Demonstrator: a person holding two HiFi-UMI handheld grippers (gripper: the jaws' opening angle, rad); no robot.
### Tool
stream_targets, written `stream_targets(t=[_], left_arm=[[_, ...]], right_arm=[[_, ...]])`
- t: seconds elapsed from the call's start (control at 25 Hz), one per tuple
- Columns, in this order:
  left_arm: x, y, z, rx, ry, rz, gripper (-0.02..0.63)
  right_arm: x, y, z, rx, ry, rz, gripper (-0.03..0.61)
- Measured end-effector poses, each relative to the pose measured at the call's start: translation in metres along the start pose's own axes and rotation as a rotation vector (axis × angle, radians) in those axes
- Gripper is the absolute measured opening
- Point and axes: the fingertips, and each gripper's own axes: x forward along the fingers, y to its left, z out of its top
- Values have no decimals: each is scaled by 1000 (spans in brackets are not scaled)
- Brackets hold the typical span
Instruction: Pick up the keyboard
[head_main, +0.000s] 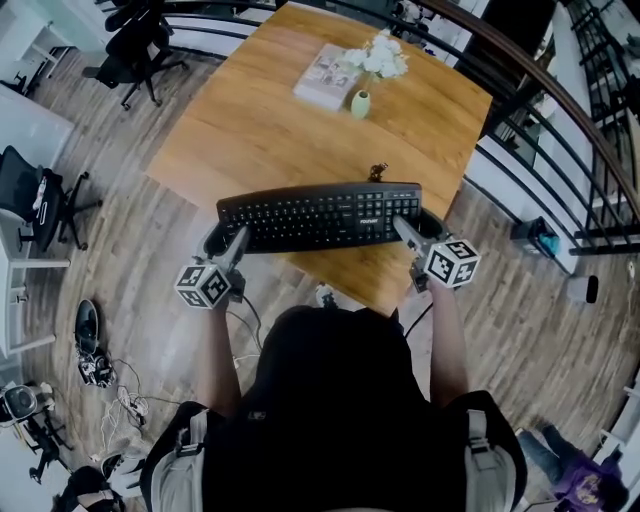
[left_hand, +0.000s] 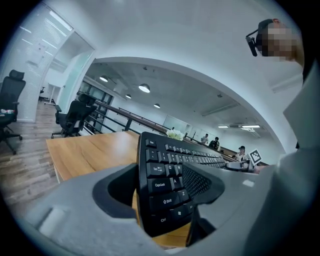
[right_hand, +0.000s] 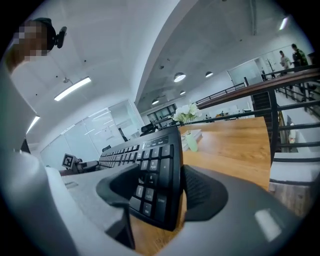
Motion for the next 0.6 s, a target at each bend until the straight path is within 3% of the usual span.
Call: stream_targets(t=[0.6], left_arm=[[-9,-16,23,24,-57,-10,270]], right_arm=[[-17,3,-1,38,-15,22,262]])
